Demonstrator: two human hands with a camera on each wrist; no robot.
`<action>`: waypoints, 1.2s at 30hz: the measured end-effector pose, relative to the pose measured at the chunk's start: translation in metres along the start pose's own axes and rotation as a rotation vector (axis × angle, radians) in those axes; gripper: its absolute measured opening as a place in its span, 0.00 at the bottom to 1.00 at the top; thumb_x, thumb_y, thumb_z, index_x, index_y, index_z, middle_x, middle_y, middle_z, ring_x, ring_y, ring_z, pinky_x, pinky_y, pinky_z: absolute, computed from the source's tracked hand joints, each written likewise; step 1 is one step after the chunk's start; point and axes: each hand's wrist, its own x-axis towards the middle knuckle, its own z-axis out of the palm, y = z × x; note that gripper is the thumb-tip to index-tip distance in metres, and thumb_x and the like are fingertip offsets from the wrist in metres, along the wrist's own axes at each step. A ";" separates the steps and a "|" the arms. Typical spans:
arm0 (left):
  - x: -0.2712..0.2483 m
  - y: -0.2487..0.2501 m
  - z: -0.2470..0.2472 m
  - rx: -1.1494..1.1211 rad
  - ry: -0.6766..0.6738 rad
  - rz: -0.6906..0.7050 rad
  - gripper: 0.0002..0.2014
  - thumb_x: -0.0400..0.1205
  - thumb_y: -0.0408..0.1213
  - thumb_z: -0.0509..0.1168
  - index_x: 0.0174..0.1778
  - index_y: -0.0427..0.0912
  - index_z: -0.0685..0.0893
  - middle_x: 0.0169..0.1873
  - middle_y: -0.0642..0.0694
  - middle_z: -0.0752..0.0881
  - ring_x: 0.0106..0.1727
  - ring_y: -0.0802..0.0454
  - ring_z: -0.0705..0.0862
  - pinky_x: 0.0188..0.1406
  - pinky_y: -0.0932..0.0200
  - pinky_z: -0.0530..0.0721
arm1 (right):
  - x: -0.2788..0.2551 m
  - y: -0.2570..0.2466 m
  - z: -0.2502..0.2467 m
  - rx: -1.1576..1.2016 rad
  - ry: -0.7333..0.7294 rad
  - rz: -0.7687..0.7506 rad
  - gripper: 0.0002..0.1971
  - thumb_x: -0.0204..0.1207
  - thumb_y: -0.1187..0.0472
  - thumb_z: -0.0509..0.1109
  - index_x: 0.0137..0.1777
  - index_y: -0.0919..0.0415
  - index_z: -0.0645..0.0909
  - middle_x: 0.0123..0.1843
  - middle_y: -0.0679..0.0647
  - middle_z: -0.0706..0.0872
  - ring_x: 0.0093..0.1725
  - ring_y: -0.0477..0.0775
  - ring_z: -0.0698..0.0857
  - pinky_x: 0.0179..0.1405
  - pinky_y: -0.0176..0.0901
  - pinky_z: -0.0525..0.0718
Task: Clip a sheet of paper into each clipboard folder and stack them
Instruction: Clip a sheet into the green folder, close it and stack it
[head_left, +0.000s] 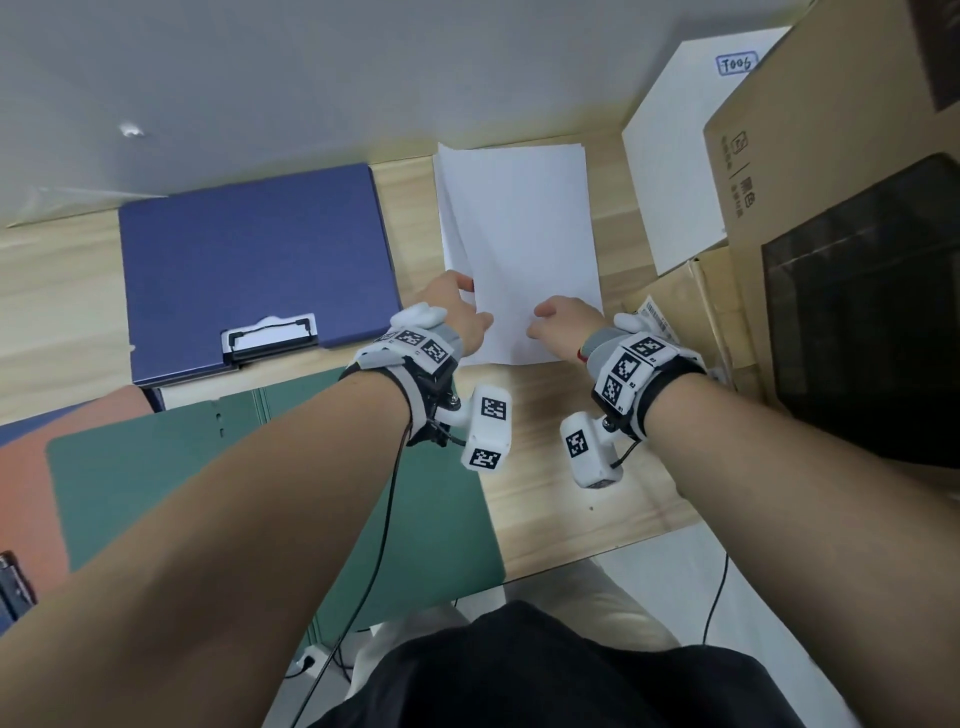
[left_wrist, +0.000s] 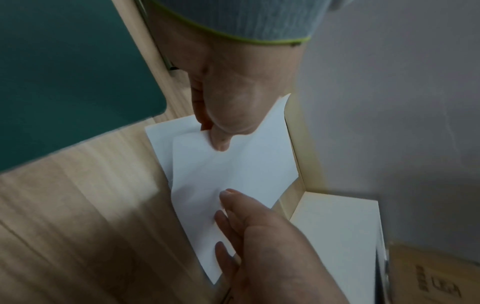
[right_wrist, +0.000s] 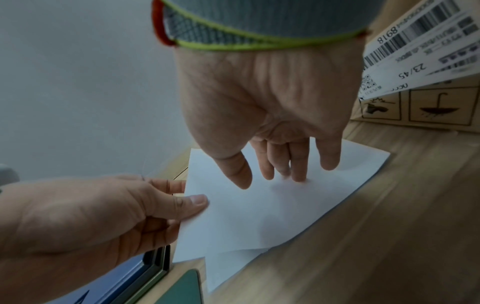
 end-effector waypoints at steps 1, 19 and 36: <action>0.000 0.000 0.002 0.029 0.000 0.031 0.18 0.73 0.44 0.73 0.52 0.62 0.71 0.38 0.57 0.86 0.41 0.48 0.89 0.49 0.46 0.90 | 0.000 0.000 0.000 -0.003 -0.002 -0.004 0.26 0.79 0.52 0.65 0.78 0.52 0.71 0.76 0.53 0.77 0.72 0.57 0.77 0.61 0.44 0.73; 0.010 0.025 -0.002 0.030 -0.023 0.092 0.30 0.83 0.33 0.65 0.82 0.42 0.66 0.74 0.39 0.78 0.70 0.38 0.80 0.66 0.49 0.78 | -0.005 0.017 -0.005 0.010 -0.015 -0.080 0.25 0.80 0.53 0.65 0.77 0.54 0.71 0.77 0.53 0.76 0.71 0.56 0.78 0.58 0.41 0.73; -0.097 -0.128 -0.122 -0.382 -0.066 0.133 0.12 0.72 0.33 0.75 0.52 0.41 0.91 0.49 0.46 0.93 0.50 0.48 0.92 0.57 0.45 0.89 | -0.076 -0.040 0.006 0.812 -0.062 -0.361 0.19 0.70 0.54 0.81 0.60 0.57 0.86 0.58 0.50 0.91 0.58 0.54 0.90 0.61 0.57 0.86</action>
